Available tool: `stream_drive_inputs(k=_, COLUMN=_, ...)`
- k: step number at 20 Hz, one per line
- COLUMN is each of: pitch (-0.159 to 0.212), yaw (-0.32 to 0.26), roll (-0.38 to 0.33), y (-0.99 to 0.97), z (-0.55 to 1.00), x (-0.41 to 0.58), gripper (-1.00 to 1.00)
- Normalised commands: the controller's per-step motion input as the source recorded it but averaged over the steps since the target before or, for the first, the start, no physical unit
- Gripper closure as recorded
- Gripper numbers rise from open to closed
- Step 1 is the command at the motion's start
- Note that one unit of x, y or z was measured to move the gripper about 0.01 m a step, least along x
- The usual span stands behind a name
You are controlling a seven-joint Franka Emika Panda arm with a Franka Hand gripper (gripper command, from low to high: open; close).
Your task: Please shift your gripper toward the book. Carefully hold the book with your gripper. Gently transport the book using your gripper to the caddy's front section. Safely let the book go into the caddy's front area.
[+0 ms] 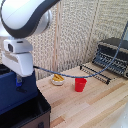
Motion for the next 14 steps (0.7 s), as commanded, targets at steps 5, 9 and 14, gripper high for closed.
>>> stream_drive_inputs(k=5, pitch=0.023, yaw=-0.055, roll=-0.013, y=0.07, z=0.02, x=0.006, gripper=-1.00)
stream_drive_inputs(k=9, pitch=0.016, yaw=-0.016, roll=0.017, y=-0.08, z=0.26, x=0.048, gripper=-1.00)
stream_drive_inputs(k=14, pitch=0.038, yaw=-0.026, roll=0.046, y=-0.18, z=0.45, x=0.134, gripper=-1.00)
